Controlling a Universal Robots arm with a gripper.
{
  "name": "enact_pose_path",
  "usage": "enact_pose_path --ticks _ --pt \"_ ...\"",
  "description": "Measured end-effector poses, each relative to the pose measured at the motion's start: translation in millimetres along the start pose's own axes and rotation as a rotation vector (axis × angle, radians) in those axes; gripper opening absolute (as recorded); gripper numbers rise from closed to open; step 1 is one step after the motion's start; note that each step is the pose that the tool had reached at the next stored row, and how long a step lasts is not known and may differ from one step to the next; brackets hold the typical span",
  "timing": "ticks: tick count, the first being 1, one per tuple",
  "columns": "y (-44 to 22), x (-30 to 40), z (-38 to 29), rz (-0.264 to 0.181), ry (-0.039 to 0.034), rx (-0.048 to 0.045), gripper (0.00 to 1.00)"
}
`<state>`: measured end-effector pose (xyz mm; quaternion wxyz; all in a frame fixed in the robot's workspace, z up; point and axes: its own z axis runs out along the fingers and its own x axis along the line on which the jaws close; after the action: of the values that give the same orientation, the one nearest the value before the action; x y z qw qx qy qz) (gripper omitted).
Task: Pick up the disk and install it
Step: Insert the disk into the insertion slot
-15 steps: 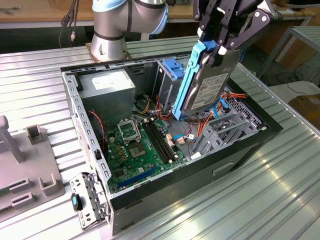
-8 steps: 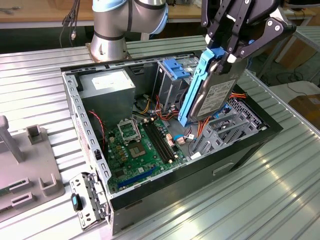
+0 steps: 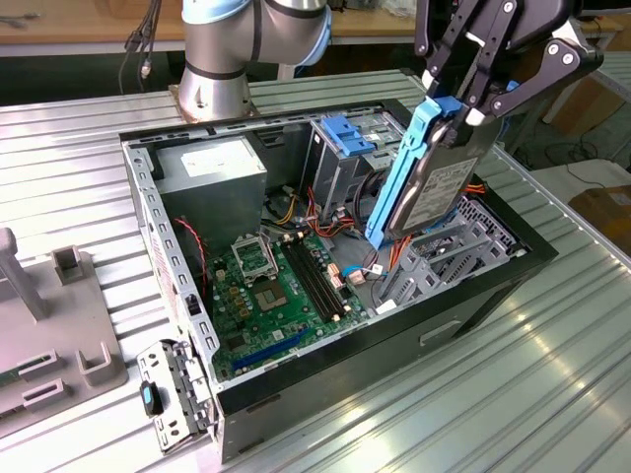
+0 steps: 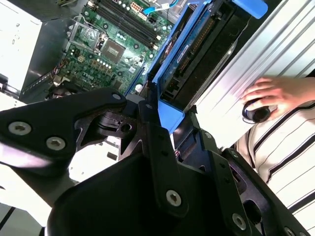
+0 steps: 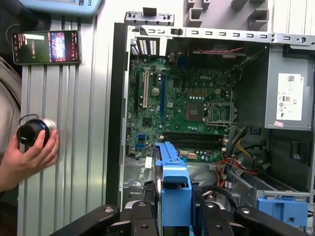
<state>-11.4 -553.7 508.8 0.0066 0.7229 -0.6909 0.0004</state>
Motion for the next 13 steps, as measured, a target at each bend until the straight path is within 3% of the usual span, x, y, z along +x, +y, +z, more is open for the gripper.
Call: enact_pose_path --ticks 4,6,7,10,13 --pt "-15.3 0.7 0.3 0.0 0.0006 -0.0001 0.36" --pt "-28.7 1.3 0.5 0.0 0.0009 -0.0001 0.36" --pt "-31.7 1.4 0.6 0.0 0.0009 0.0 0.36" --pt "-35.6 3.9 0.8 0.0 0.001 -0.0001 0.36" --pt "-37.6 12.2 1.1 0.0 0.0008 -0.0001 0.36"
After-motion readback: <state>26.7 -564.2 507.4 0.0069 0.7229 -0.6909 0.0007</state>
